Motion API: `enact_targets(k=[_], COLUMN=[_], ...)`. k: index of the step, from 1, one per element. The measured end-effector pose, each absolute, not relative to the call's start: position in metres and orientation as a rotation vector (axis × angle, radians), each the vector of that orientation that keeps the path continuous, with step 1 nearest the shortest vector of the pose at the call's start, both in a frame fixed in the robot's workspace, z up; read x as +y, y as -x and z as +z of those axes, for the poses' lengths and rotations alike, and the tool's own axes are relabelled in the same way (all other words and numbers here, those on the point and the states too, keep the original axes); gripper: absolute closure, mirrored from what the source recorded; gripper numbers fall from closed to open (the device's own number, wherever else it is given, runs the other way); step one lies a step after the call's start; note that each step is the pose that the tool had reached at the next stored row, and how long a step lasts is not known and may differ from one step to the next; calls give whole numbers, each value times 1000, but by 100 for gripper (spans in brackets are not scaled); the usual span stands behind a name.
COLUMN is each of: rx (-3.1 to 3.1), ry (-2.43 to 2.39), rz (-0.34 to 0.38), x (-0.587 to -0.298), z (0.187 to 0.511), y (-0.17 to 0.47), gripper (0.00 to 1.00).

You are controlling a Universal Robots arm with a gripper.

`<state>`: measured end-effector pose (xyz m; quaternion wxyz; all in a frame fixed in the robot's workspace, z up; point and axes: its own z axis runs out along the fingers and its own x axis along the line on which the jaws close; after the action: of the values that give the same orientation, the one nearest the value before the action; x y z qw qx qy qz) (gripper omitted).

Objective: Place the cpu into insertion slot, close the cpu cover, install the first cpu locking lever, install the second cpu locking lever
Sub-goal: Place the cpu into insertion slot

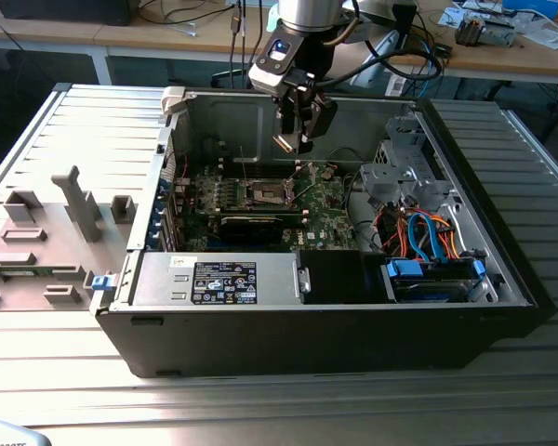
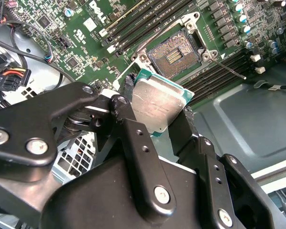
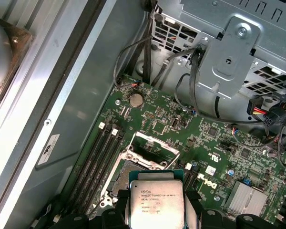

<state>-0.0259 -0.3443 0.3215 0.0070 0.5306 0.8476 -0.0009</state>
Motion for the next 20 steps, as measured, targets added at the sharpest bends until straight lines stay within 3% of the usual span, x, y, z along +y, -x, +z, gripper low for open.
enact_targets(k=[20], rx=[2639], ry=[-1678], rz=[-4], x=[-344], z=[322], y=[26], gripper=[46])
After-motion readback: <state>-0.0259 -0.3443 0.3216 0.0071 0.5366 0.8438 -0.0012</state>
